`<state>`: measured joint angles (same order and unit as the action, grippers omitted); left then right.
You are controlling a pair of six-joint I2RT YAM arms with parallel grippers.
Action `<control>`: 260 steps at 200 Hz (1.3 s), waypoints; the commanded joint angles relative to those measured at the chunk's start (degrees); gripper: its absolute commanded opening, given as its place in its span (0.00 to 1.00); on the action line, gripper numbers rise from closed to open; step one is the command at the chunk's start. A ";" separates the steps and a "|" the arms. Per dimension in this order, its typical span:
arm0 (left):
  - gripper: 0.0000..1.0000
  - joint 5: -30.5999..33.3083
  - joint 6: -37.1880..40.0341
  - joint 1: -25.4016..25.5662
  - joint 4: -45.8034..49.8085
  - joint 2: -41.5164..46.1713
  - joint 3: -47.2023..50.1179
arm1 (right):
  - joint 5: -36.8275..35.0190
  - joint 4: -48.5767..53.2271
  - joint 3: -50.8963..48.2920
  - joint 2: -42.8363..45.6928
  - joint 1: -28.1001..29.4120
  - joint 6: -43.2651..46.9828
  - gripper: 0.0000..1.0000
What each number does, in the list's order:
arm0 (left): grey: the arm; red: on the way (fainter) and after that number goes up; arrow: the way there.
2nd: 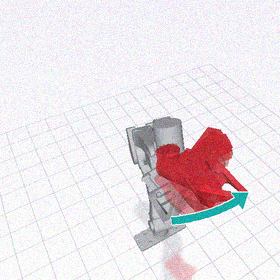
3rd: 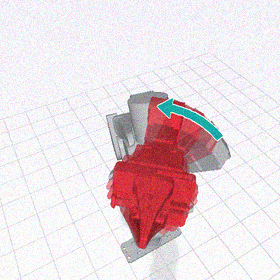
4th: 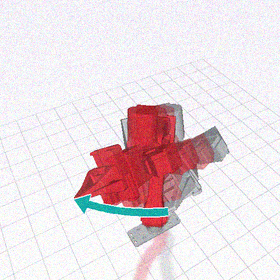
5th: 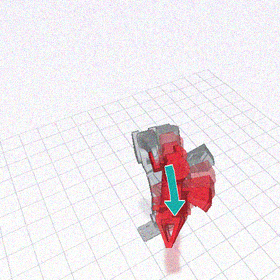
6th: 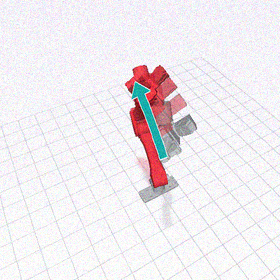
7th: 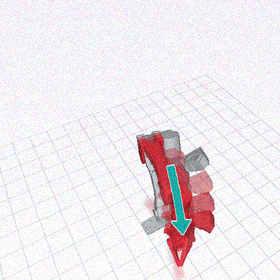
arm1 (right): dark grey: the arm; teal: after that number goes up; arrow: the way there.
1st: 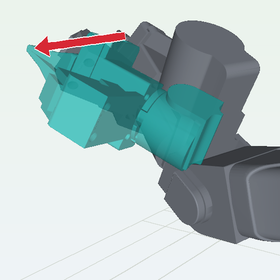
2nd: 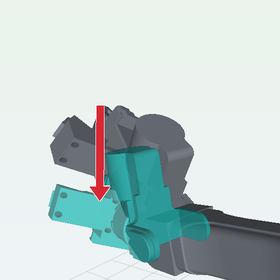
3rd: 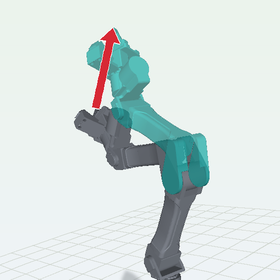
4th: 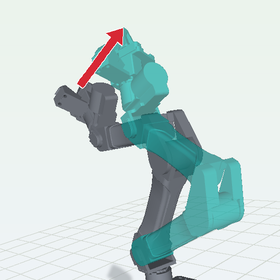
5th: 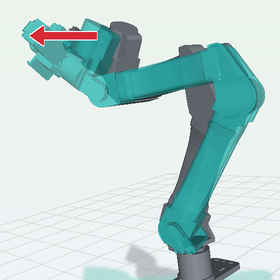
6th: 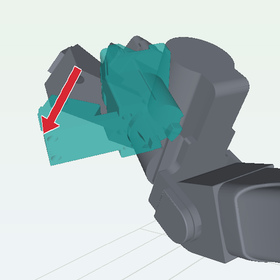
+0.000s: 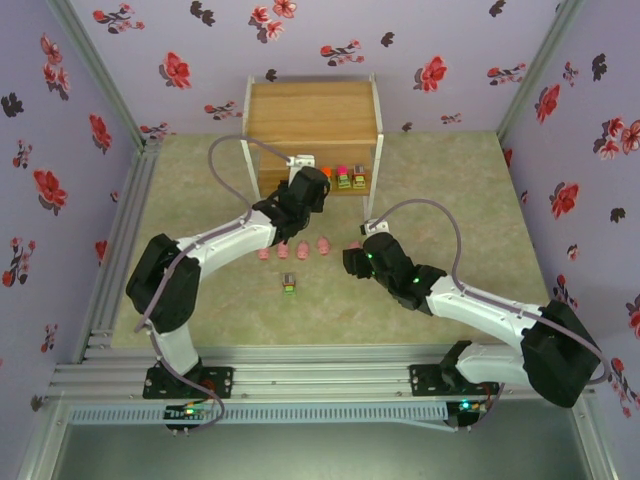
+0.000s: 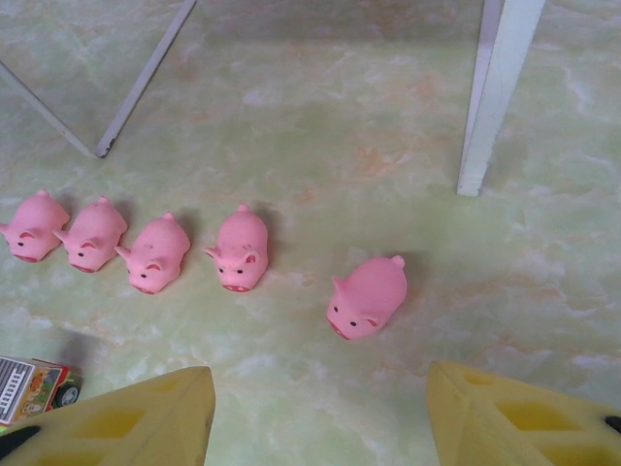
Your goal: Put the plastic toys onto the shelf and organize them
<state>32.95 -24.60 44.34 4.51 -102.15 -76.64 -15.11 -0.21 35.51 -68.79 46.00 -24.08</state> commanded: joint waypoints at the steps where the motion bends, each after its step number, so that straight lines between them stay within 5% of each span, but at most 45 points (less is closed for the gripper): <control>1: 0.57 0.98 1.48 -0.39 -1.25 2.81 1.23 | 0.43 -0.90 0.62 -0.54 -0.45 -0.66 0.45; 169: 0.57 1.08 1.05 1.36 -1.42 7.30 4.21 | 0.43 -0.88 0.69 -0.90 -0.39 -0.61 0.45; 260: 0.56 4.82 -0.21 6.48 -0.07 14.17 10.28 | 0.03 -0.76 0.37 0.05 -0.38 -0.61 0.45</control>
<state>34.48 -24.47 49.32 3.95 -91.74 -68.93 -15.09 -0.21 35.51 -69.34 46.00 -24.08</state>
